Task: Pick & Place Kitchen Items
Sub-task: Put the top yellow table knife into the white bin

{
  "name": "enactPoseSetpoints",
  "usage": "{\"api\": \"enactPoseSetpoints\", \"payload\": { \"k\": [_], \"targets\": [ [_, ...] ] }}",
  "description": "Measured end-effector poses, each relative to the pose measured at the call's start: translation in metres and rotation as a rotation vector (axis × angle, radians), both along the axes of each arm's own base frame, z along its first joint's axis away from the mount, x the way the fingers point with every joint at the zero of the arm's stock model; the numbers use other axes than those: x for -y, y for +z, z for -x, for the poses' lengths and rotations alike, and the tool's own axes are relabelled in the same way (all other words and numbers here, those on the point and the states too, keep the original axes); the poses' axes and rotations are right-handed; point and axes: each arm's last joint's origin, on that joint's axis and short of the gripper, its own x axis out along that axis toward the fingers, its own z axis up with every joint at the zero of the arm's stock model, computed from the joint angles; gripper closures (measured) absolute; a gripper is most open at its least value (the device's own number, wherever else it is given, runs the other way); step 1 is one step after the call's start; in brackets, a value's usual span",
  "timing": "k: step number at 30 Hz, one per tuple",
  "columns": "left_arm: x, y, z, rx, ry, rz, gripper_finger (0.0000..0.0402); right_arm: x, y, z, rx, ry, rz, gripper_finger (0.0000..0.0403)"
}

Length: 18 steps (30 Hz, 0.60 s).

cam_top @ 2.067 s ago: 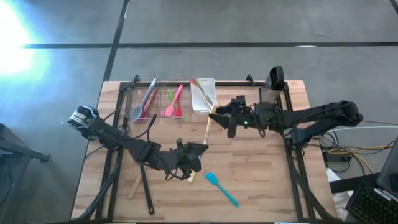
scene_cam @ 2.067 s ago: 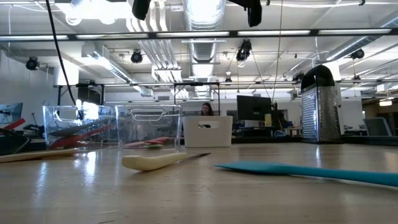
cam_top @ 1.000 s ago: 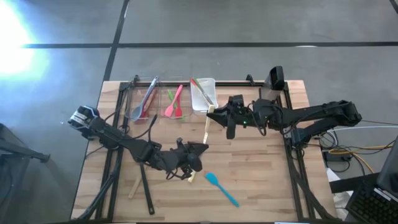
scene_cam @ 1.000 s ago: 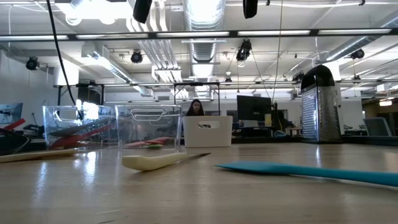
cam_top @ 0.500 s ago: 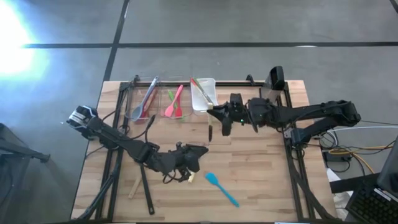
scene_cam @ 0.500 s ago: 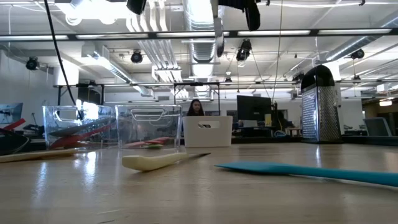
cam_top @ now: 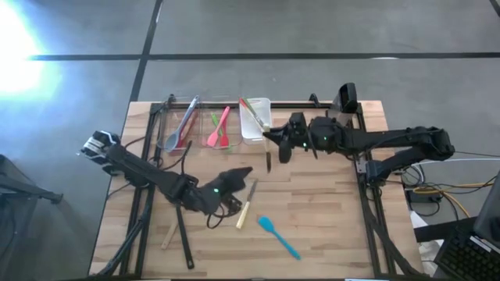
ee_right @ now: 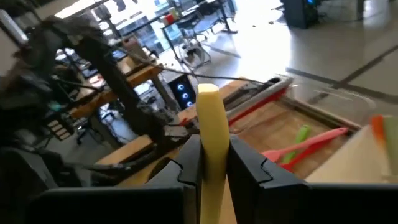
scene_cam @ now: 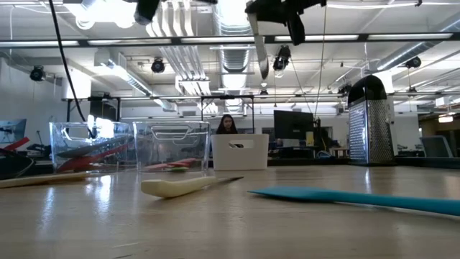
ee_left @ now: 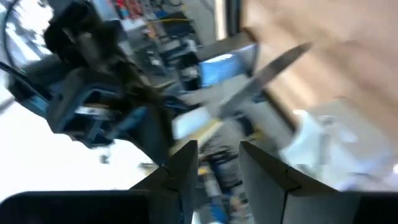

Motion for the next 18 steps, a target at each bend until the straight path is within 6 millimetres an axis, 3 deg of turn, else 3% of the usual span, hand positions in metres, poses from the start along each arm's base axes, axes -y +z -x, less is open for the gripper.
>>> {"api": "enactPoseSetpoints", "payload": {
  "k": [7,13,18],
  "targets": [
    [-0.017,0.014,0.037,0.104,0.026,0.431,0.0282,0.032,0.003,0.005,-0.011,-0.011,-0.022,0.0368],
    [-0.033,0.031,0.059,0.233,0.035,0.825,0.0282,0.059,0.031,0.004,-0.153,-0.065,0.047,0.0368],
    [-0.051,0.022,0.071,0.337,0.071,1.030,0.0282,0.078,0.058,-0.009,-0.249,-0.075,0.118,0.0368]
  ]
}}
